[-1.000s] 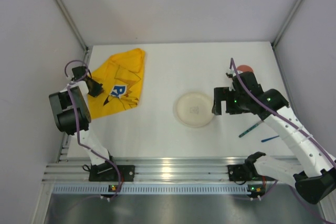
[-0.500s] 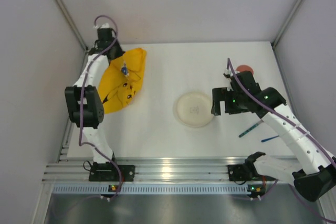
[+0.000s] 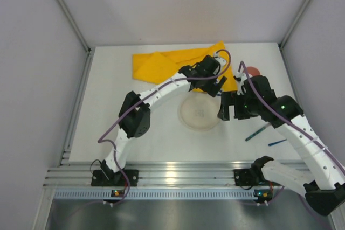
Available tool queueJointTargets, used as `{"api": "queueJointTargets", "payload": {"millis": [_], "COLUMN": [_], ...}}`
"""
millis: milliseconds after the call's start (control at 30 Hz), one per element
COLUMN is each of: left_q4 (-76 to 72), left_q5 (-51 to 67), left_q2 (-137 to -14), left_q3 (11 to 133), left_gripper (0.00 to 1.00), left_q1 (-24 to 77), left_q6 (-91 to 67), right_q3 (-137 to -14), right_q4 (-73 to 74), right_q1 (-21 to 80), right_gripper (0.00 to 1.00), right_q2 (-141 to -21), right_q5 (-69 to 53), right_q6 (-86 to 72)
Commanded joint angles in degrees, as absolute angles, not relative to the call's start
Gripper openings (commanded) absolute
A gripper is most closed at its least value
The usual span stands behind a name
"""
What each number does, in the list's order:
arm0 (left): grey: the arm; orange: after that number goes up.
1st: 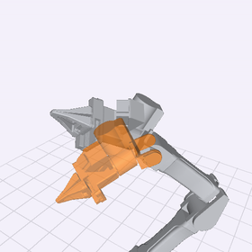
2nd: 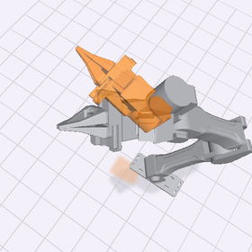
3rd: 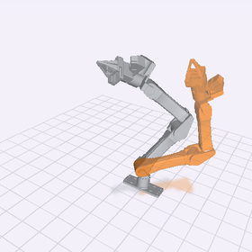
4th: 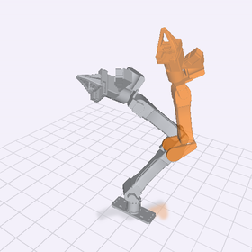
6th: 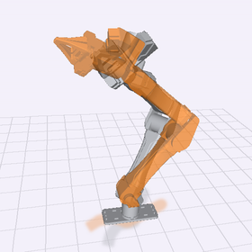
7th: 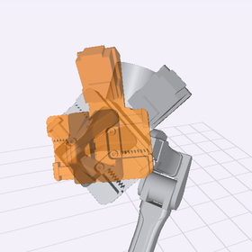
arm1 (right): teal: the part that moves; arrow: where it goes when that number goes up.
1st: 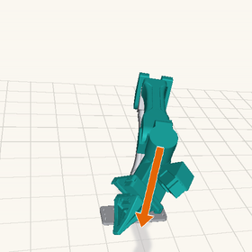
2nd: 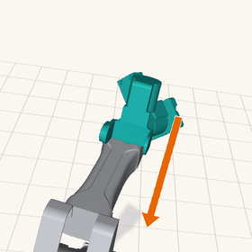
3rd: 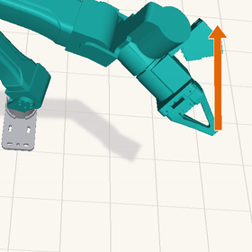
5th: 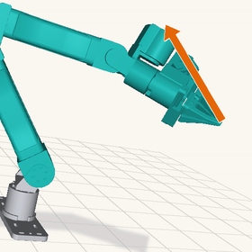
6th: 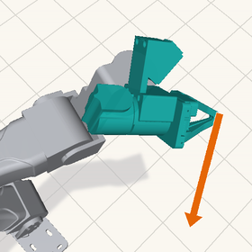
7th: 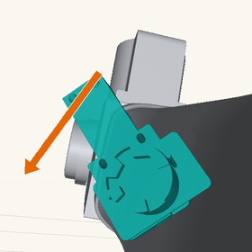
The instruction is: Set the dinner table for one person
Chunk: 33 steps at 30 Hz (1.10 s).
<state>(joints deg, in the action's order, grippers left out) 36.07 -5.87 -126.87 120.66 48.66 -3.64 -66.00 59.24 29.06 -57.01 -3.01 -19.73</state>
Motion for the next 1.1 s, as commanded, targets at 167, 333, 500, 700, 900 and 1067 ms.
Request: {"api": "queueJointTargets", "payload": {"millis": [167,333,500,700,900,1067], "left_q4": [37.1,36.5,37.8,46.6,41.1,29.4], "left_q5": [-15.4,-15.7,-18.8,-29.5,-22.8,-20.4], "left_q2": [-111.8,-106.7,-108.2,-123.6,-136.4,-141.4], "left_q3": [107.2,101.6,101.9,118.6,128.1,129.1], "left_gripper": [0.98,0.98,0.98,0.98,0.94,0.95], "left_q1": [42.7,38.5,33.2,28.8,21.9,19.3], "left_q6": [-15.8,-20.7,-25.0,-29.6,-32.3,-31.6], "right_q3": [-62.9,-61.6,-60.8,-58.5,-59.3,-63.6], "right_q4": [56.3,55.5,54.9,53.3,52.6,54.6], "right_q1": [28.6,28.6,28.6,28.6,28.6,28.6], "right_gripper": [1.00,1.00,1.00,1.00,1.00,1.00], "right_q2": [-54.0,-53.3,-51.2,-51.0,-55.4,-60.8], "right_q5": [-7.4,-9.4,-9.6,-10.1,-7.5,-5.6], "right_q6": [-21.9,-22.8,-23.1,-23.3,-26.6,-27.4]}}
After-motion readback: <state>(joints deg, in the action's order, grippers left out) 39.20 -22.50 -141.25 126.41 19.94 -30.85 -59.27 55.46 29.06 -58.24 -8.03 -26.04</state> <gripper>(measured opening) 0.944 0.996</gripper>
